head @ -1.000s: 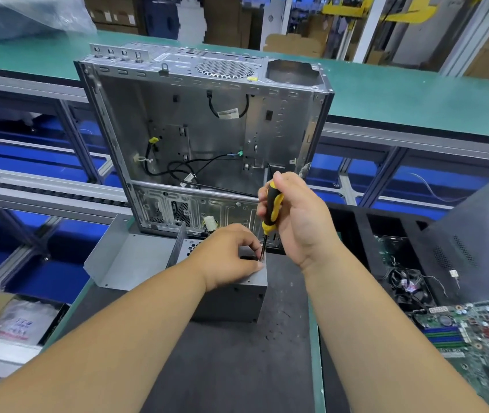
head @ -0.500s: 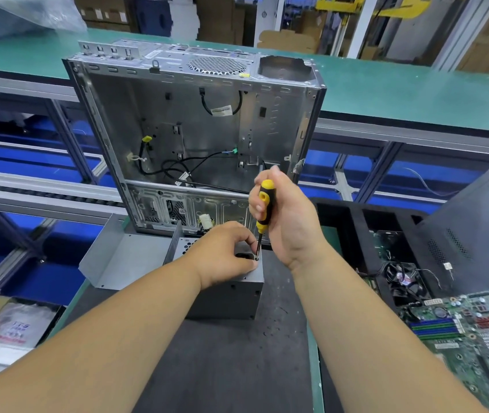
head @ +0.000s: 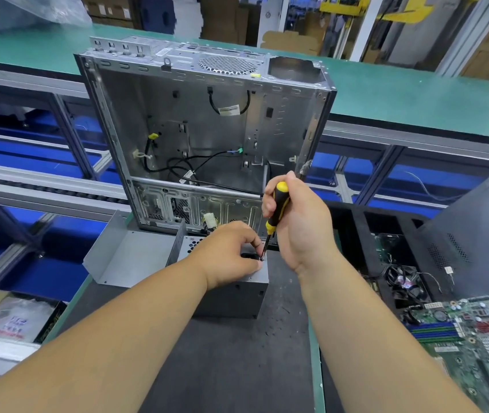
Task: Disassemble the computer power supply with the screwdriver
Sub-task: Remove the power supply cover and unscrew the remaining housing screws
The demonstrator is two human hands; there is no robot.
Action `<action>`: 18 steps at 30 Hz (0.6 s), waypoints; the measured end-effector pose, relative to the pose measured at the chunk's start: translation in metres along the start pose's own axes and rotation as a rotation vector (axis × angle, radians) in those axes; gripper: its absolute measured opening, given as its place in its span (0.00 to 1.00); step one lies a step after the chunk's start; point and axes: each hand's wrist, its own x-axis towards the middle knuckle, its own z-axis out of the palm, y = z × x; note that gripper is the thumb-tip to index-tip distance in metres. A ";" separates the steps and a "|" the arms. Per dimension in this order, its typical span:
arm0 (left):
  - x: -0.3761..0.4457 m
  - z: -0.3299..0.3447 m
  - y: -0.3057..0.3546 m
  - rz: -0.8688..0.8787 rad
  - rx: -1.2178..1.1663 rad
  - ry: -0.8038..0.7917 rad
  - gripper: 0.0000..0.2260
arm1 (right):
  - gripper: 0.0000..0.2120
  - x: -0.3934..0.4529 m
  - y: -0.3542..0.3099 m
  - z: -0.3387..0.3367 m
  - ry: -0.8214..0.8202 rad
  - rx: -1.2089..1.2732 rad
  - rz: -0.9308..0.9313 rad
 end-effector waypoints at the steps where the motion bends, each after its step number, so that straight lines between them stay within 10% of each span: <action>1: 0.000 0.000 0.000 0.003 -0.001 0.003 0.10 | 0.22 0.000 0.002 0.001 -0.005 -0.001 -0.008; 18: 0.001 0.001 -0.003 -0.001 0.014 0.001 0.09 | 0.15 0.004 -0.004 -0.005 -0.003 0.042 0.038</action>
